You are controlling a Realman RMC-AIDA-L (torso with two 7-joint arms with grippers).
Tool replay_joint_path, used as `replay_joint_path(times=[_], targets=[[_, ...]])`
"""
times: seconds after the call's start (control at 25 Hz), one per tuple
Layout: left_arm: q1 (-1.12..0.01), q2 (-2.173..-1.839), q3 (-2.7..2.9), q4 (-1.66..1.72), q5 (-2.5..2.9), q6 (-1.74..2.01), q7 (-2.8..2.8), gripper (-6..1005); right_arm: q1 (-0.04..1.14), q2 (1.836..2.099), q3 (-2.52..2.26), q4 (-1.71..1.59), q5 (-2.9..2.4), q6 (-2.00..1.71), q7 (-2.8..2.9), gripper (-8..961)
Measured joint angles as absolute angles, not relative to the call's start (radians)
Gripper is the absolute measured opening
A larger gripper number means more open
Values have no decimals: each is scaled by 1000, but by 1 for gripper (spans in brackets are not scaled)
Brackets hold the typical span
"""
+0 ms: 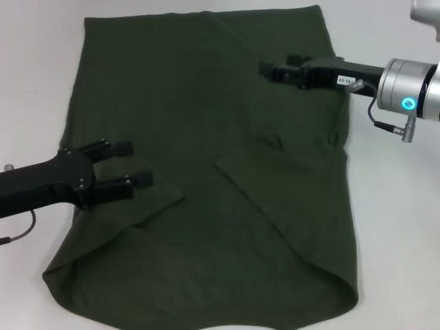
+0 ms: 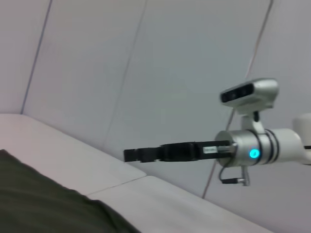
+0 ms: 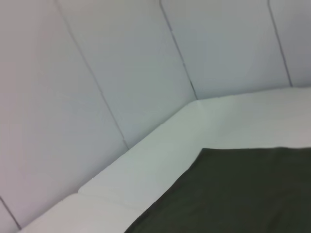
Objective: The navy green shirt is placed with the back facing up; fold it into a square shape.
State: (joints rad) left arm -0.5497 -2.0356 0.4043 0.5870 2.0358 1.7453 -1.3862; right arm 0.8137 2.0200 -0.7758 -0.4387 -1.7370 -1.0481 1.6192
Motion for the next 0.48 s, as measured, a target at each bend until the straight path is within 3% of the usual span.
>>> replay_joint_path(times=[0.48], targets=[[-555, -2035, 407, 590, 2039, 1652, -1401, 882, 738, 2013, -773, -446, -1655, -1269, 1367, 885]])
